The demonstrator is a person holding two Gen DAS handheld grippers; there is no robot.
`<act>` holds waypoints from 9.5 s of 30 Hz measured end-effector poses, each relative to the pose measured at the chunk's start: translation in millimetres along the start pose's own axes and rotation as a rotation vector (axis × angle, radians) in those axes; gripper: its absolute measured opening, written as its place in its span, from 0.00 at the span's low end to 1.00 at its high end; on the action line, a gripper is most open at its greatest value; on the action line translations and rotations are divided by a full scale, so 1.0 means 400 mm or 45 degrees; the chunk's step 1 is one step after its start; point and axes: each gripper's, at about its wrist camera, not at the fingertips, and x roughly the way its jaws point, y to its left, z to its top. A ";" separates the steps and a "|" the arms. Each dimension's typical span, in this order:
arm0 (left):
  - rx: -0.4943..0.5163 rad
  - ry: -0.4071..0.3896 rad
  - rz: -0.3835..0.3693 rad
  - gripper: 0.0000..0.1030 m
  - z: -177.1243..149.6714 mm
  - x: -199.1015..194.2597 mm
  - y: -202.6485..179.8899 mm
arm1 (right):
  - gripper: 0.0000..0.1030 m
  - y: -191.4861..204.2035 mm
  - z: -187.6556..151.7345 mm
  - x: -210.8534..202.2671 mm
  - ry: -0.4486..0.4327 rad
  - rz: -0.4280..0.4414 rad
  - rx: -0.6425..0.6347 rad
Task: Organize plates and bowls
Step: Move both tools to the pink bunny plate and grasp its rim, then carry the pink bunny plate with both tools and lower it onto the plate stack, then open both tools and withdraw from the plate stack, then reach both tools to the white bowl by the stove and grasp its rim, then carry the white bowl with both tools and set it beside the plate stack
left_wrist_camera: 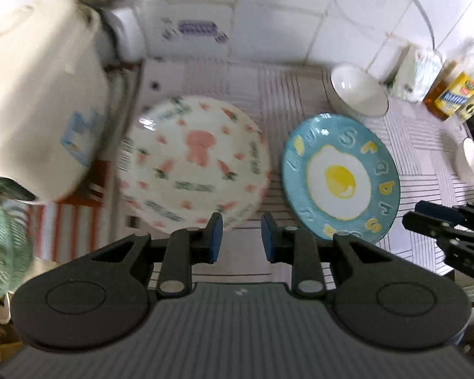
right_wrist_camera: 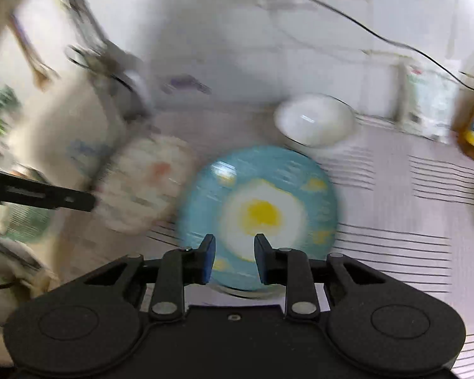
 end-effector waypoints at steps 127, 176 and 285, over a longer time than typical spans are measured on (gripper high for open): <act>0.392 0.293 -0.250 0.30 0.089 0.310 -0.185 | 0.26 -0.101 -0.121 0.162 -0.068 -0.341 0.550; 0.698 -0.045 -0.198 0.72 -0.026 -0.109 -0.374 | 0.61 -0.069 -0.229 -0.321 -0.189 -0.634 0.353; 0.121 0.112 -0.023 0.20 -0.093 0.382 -0.802 | 0.89 -0.552 -0.225 0.093 -0.123 -0.011 -0.522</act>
